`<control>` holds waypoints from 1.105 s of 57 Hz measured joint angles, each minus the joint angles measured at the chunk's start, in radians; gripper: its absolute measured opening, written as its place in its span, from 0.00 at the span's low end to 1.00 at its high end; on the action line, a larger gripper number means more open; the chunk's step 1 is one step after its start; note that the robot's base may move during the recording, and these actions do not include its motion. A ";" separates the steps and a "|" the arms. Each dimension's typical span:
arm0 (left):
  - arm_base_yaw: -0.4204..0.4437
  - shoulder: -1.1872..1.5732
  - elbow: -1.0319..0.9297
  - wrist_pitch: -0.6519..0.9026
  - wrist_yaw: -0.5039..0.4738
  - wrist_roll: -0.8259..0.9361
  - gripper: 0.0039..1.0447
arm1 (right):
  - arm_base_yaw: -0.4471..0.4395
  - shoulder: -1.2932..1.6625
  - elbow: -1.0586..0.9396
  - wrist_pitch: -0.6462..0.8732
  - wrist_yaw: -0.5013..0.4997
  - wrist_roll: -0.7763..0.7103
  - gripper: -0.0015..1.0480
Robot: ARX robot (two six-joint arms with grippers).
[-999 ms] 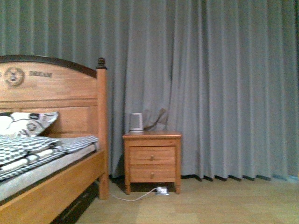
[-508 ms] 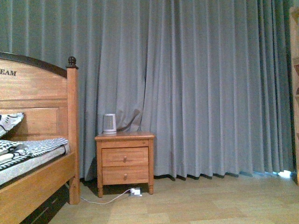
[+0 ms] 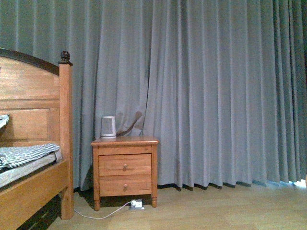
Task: Put away toys
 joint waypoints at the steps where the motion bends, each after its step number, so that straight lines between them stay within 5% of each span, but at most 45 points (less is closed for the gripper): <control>1: 0.000 0.000 0.000 0.000 0.000 0.000 0.94 | 0.000 0.000 0.000 0.000 0.000 0.000 0.07; 63: 0.000 -0.001 0.000 0.000 0.000 0.000 0.94 | 0.000 0.001 0.000 0.000 0.000 0.000 0.07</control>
